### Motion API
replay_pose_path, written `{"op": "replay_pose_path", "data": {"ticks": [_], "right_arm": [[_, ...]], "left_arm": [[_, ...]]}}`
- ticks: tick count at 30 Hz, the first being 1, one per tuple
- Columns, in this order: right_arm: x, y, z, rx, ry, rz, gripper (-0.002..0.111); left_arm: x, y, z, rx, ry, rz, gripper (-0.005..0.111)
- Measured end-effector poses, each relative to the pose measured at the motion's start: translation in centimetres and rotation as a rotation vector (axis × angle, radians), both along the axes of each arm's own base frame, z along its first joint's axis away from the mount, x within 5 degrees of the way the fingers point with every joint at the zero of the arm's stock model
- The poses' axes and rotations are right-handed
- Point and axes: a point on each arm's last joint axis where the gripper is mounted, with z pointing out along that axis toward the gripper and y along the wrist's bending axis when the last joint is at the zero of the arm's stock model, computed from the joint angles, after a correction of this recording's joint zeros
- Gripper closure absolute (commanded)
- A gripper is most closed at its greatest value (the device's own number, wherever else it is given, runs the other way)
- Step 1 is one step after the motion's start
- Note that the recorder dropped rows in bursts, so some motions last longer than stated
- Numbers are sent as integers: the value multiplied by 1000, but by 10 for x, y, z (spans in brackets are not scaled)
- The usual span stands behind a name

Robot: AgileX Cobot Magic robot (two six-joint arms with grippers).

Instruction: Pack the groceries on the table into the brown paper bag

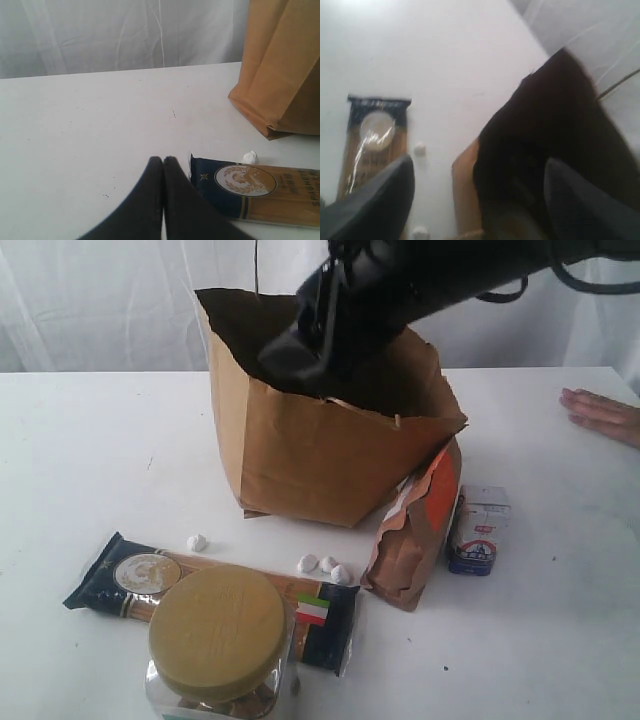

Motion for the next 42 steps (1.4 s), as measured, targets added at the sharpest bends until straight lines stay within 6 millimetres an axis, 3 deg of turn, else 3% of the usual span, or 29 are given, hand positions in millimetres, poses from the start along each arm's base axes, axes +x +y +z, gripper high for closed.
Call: {"op": "replay_pose_path", "data": {"ticks": [7,19,26,32,37,42], "right_arm": [[1,-3,-16,-141,28,55,41],[31,2,-51,-231,15,-22,41],[43,3,-56,-210,-26,-99,41],[45,2,-45,-150,-75,-161,41],[37,-3,-65,-263,131,-163,56],[35,-5,-68,-283,168,-170,89]], "left_arm": [[0,0,0,0,0,-2,107],[0,0,0,0,0,-4,107],[0,0,0,0,0,-4,107],[0,0,0,0,0,-4,107],[0,0,0,0,0,-4,107],[0,0,-3,0,4,0,107]]}}
